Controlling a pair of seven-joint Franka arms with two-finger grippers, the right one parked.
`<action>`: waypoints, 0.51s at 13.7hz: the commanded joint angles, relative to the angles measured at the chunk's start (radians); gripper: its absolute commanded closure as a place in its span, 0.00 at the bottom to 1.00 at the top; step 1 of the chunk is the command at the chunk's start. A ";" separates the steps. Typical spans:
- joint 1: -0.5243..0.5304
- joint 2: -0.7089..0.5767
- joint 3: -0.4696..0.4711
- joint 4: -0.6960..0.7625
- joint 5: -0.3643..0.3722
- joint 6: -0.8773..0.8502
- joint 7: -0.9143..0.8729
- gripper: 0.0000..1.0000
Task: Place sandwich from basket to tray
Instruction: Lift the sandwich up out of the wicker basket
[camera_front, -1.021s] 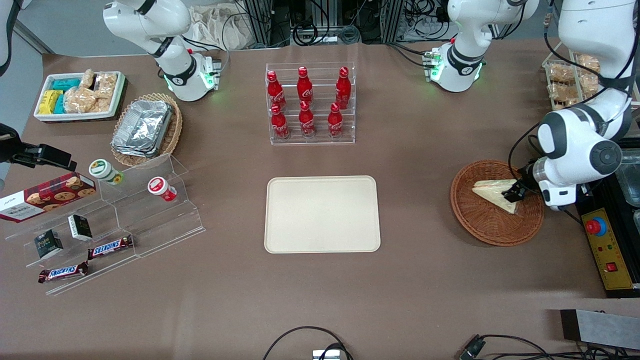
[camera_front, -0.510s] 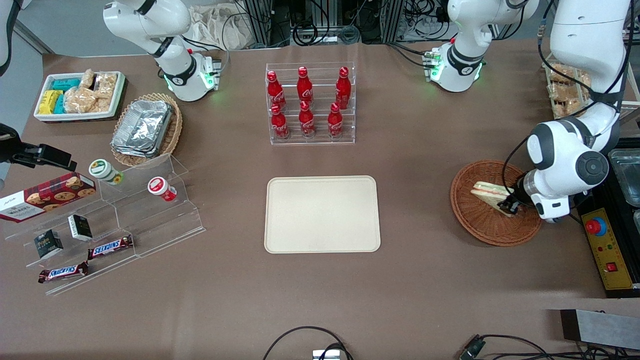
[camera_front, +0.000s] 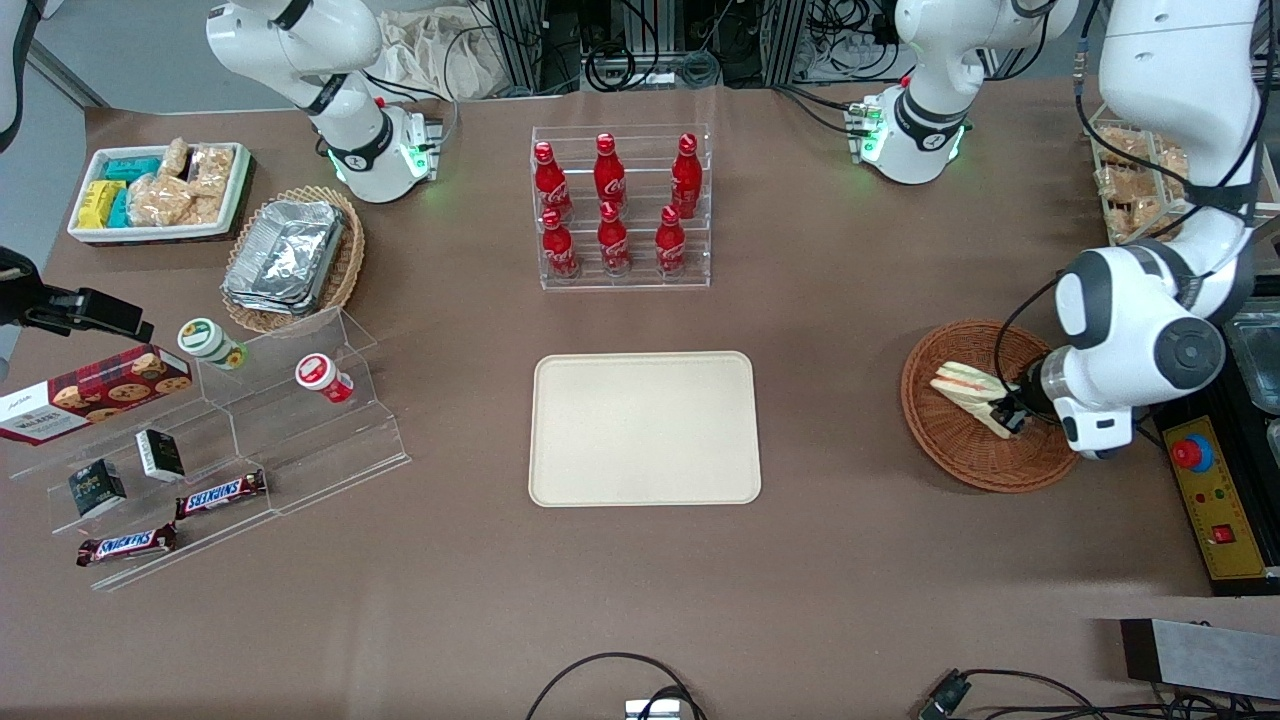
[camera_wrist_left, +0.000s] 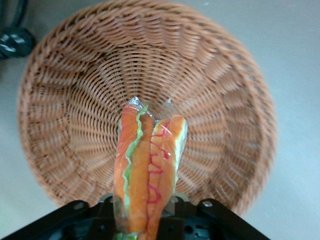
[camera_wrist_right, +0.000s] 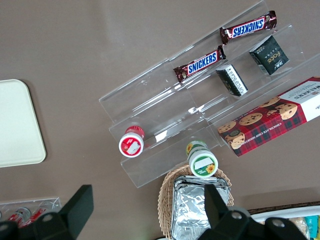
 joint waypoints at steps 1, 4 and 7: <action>-0.004 0.008 -0.038 0.202 0.010 -0.225 0.054 1.00; -0.059 0.018 -0.093 0.413 0.011 -0.374 0.087 1.00; -0.206 0.048 -0.122 0.487 0.017 -0.384 0.154 1.00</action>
